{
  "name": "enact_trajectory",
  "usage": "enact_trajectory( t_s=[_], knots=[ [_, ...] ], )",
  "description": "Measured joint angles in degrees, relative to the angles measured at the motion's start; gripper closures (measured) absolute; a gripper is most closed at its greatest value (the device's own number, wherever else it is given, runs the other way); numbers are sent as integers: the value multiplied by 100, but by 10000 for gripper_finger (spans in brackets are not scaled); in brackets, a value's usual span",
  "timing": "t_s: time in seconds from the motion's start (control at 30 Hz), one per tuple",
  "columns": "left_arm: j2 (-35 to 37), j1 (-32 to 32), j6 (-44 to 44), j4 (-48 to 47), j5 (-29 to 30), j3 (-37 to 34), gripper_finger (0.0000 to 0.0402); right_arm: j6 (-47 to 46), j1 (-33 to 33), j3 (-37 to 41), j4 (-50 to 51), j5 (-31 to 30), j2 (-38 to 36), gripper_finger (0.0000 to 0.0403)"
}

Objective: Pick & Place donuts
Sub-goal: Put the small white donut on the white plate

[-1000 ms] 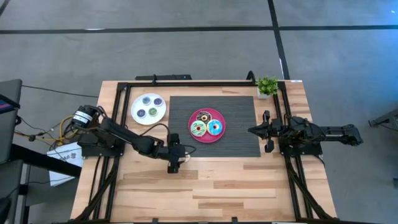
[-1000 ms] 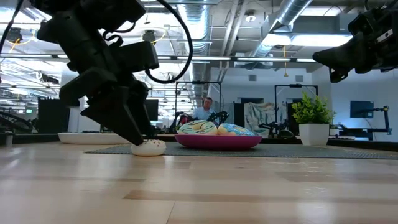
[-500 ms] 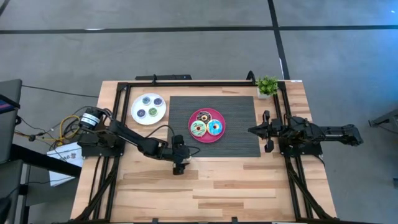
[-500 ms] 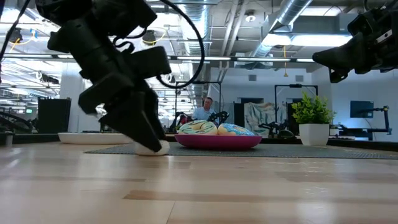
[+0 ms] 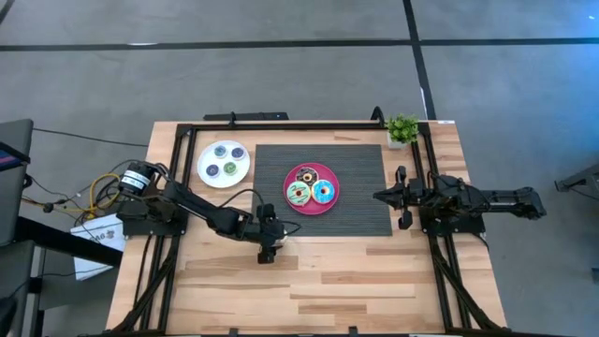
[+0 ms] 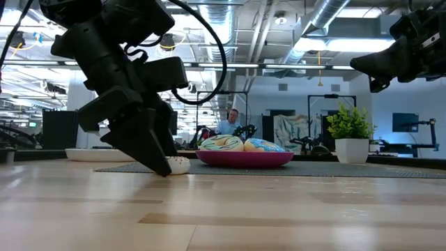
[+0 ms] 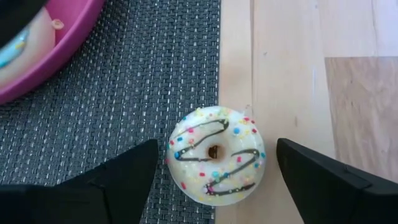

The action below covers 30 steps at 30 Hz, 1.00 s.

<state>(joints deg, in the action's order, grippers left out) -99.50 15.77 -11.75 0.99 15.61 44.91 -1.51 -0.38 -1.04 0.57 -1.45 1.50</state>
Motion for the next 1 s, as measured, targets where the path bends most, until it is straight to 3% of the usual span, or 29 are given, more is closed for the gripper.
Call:
enact_trajectory(
  t_s=[0.63,0.87,1.0],
  knots=[
    [109,0,-452,-68,-142,-7,195,-1,1,0,-3,-2,0,403],
    [920,-210,-648,-70,-123,-7,215,-1,0,0,-3,-2,0,403],
    [1694,-492,-1023,-195,386,-7,225,1,0,-2,-3,-2,0,403]
  ],
)
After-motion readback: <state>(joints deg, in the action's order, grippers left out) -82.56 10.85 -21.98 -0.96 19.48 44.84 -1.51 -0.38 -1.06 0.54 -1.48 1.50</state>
